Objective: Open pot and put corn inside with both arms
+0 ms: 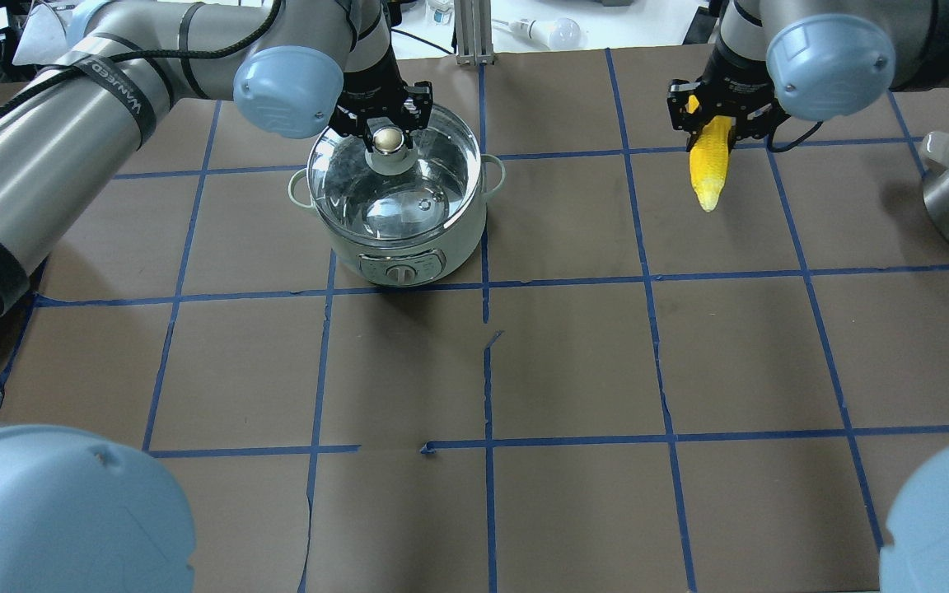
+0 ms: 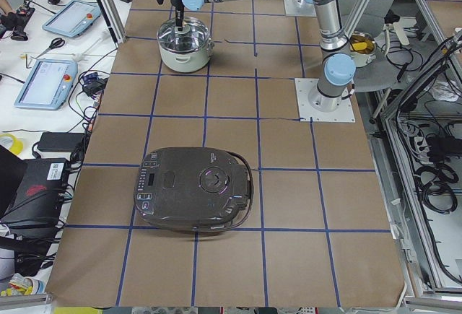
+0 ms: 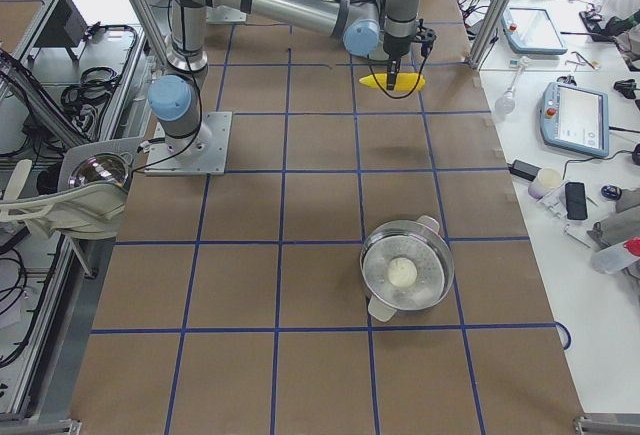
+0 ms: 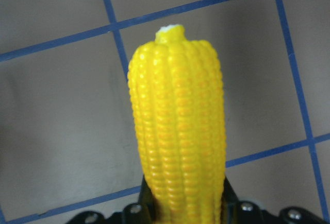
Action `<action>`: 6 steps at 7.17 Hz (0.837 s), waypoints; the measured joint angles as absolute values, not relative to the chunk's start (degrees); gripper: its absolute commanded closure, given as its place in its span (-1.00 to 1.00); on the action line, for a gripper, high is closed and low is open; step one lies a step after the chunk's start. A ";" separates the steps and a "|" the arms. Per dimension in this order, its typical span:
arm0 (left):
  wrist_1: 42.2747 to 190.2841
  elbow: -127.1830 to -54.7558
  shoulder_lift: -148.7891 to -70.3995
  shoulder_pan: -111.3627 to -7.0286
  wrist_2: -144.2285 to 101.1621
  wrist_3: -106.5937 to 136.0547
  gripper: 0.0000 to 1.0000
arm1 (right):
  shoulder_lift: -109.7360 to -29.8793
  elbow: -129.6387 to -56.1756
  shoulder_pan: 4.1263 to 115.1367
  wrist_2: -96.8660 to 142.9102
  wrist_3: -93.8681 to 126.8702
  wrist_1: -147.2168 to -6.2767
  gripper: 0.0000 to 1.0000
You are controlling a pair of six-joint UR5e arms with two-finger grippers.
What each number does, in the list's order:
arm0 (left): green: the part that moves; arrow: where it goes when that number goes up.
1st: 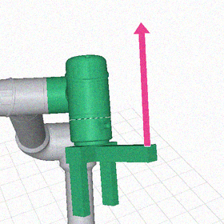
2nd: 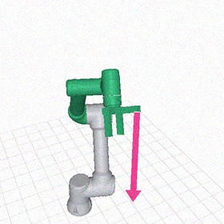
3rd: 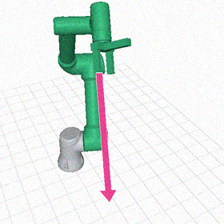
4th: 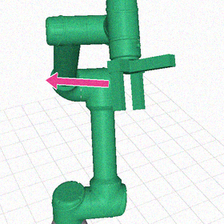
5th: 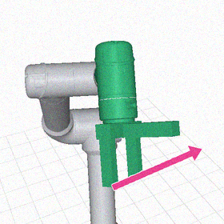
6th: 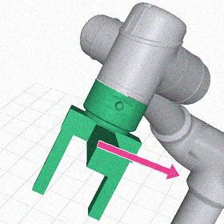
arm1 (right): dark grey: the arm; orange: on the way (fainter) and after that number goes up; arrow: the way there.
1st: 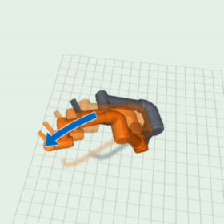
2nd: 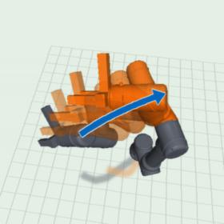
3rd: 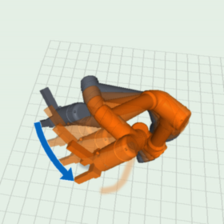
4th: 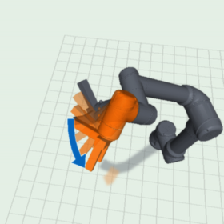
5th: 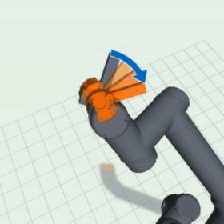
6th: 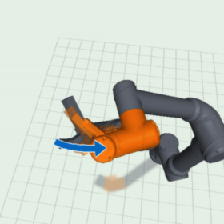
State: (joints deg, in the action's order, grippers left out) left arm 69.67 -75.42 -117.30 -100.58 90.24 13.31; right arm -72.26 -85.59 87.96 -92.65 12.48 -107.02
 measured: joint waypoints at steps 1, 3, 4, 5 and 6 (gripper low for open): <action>70.74 -74.30 -116.25 -100.14 90.25 12.04 1.00 | -73.22 -85.02 90.07 -92.63 14.39 -105.36 1.00; 76.00 -73.22 -113.61 -95.88 90.32 4.15 1.00 | -73.78 -84.53 92.61 -93.08 15.39 -104.12 1.00; 77.79 -73.71 -112.07 -92.48 90.36 0.06 1.00 | -73.68 -83.82 94.18 -93.05 15.72 -104.14 1.00; 78.55 -75.13 -110.76 -88.64 90.41 -4.19 1.00 | -73.04 -82.14 96.37 -92.79 16.23 -104.13 1.00; 78.67 -77.57 -109.64 -84.46 90.38 -9.20 1.00 | -71.56 -79.48 98.99 -92.67 16.98 -104.09 1.00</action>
State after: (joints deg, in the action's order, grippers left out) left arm 78.67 -77.57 -109.64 -84.46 90.38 -9.20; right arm -71.56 -79.48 98.99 -92.67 16.98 -104.09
